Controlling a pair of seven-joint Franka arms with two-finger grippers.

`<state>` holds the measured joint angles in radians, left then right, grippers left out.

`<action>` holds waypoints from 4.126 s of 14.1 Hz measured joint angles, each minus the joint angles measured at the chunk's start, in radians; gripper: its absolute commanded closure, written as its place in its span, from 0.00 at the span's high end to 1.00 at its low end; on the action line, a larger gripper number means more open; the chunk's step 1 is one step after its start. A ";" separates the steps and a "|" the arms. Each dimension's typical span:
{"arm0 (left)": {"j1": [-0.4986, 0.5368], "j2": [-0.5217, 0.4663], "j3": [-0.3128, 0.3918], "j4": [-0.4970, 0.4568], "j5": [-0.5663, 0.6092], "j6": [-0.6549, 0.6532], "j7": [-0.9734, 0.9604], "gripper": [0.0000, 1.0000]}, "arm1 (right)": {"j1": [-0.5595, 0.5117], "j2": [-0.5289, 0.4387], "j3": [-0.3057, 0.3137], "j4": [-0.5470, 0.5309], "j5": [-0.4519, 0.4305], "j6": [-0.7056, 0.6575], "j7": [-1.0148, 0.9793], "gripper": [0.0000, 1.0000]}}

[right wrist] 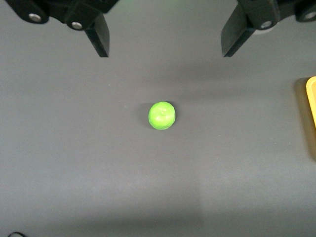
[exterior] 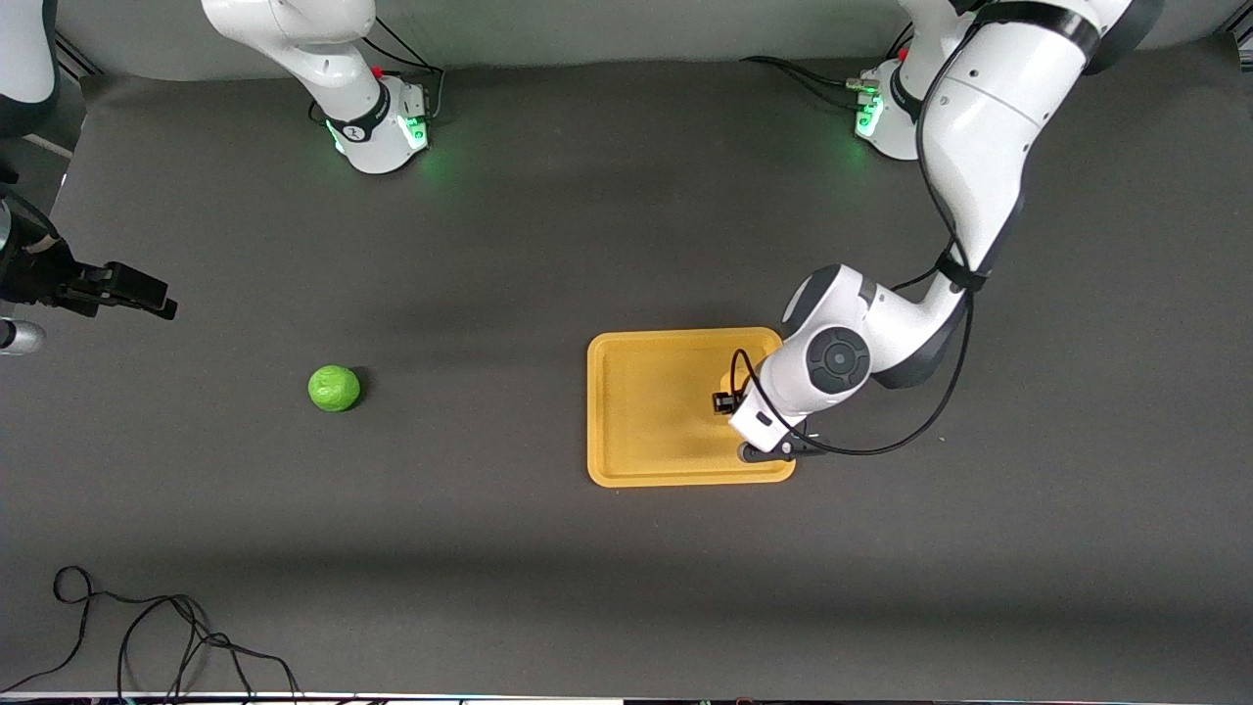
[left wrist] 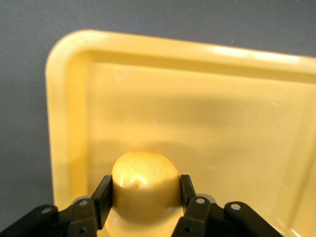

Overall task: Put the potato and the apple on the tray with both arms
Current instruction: 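Carry the potato with the left gripper onto the yellow tray, then release the potato and withdraw the left gripper while the right gripper reaches the apple, then close the right gripper on the green apple and lift it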

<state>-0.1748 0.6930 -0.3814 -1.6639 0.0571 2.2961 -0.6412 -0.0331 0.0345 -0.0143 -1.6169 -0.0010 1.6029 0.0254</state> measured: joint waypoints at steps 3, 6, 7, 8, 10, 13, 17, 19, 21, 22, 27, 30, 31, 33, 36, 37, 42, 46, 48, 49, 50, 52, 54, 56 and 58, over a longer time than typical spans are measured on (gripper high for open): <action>0.000 0.005 0.009 -0.023 0.012 0.014 -0.011 0.45 | 0.029 -0.005 0.003 -0.041 0.001 0.045 0.000 1.00; 0.000 0.005 0.011 -0.031 0.015 0.014 -0.017 0.64 | 0.041 -0.023 0.005 -0.154 0.018 0.163 0.000 1.00; 0.000 0.005 0.013 -0.031 0.019 0.014 -0.019 0.73 | 0.043 -0.032 0.005 -0.207 0.021 0.212 0.000 1.00; 0.001 0.005 0.017 -0.031 0.024 0.014 -0.021 0.88 | 0.044 -0.040 0.005 -0.264 0.021 0.264 0.000 1.00; 0.002 0.005 0.023 -0.031 0.029 0.014 -0.022 0.99 | 0.044 -0.050 0.005 -0.386 0.022 0.388 0.000 1.00; 0.006 0.004 0.026 -0.031 0.030 0.014 -0.024 1.00 | 0.042 -0.050 0.002 -0.583 0.022 0.621 -0.018 1.00; 0.019 -0.019 0.028 -0.019 0.030 -0.023 -0.025 1.00 | 0.036 0.047 -0.030 -0.720 0.022 0.896 -0.089 1.00; 0.042 -0.056 0.028 0.007 0.032 -0.075 -0.024 1.00 | 0.035 0.138 -0.034 -0.732 0.022 1.013 -0.101 1.00; 0.067 -0.103 0.028 0.025 0.033 -0.109 -0.024 1.00 | 0.035 0.221 -0.034 -0.734 0.022 1.107 -0.101 1.00; 0.077 -0.130 0.028 0.028 0.034 -0.117 -0.024 1.00 | 0.035 0.252 -0.033 -0.733 0.022 1.137 -0.101 1.00; 0.171 -0.286 0.031 0.039 0.039 -0.270 0.045 1.00 | 0.038 0.281 -0.030 -0.728 0.022 1.159 -0.102 1.00; 0.239 -0.387 0.032 0.039 0.038 -0.404 0.127 1.00 | 0.039 0.290 -0.030 -0.728 0.022 1.159 -0.117 1.00; 0.260 -0.415 0.032 0.039 0.038 -0.442 0.154 1.00 | 0.039 0.291 -0.030 -0.727 0.022 1.159 -0.122 1.00; 0.304 -0.463 0.034 0.041 0.037 -0.500 0.208 1.00 | 0.040 0.292 -0.029 -0.727 0.022 1.159 -0.129 1.00; 0.393 -0.497 0.037 0.094 0.001 -0.632 0.264 1.00 | 0.040 0.292 -0.029 -0.725 0.022 1.159 -0.148 1.00; 0.417 -0.504 0.037 0.121 -0.008 -0.662 0.272 1.00 | 0.040 0.292 -0.029 -0.724 0.022 1.159 -0.154 1.00; 0.510 -0.598 0.037 0.155 -0.037 -0.725 0.280 1.00 | 0.040 0.291 -0.029 -0.722 0.022 1.159 -0.180 1.00; 0.513 -0.612 0.031 0.139 -0.041 -0.735 0.333 1.00 | 0.040 0.291 -0.028 -0.722 0.022 1.157 -0.223 1.00; 0.513 -0.612 0.029 0.135 -0.044 -0.730 0.347 1.00 | 0.040 0.291 -0.026 -0.721 0.022 1.141 -0.249 1.00; 0.513 -0.613 0.026 0.134 -0.045 -0.730 0.350 1.00 | 0.040 0.291 -0.024 -0.721 0.022 1.137 -0.264 1.00; 0.512 -0.614 0.022 0.134 -0.045 -0.730 0.350 1.00 | 0.040 0.291 -0.023 -0.721 0.023 1.133 -0.272 1.00; 0.511 -0.615 0.018 0.132 -0.046 -0.725 0.350 1.00 | 0.040 0.291 -0.022 -0.719 0.026 1.124 -0.281 1.00; 0.511 -0.615 0.018 0.126 -0.046 -0.714 0.351 1.00 | 0.040 0.291 -0.021 -0.718 0.035 1.109 -0.290 1.00; 0.512 -0.615 0.019 0.124 -0.048 -0.710 0.351 1.00 | 0.040 0.292 -0.020 -0.718 0.072 1.098 -0.317 1.00; 0.508 -0.615 0.019 0.120 -0.050 -0.695 0.352 1.00 | 0.040 0.292 -0.021 -0.718 0.119 1.088 -0.360 0.98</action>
<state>0.3335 0.0784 -0.3619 -1.5441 0.0068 1.6009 -0.2893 0.0069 0.3263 -0.0348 -2.3353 0.1183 2.6913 -0.3344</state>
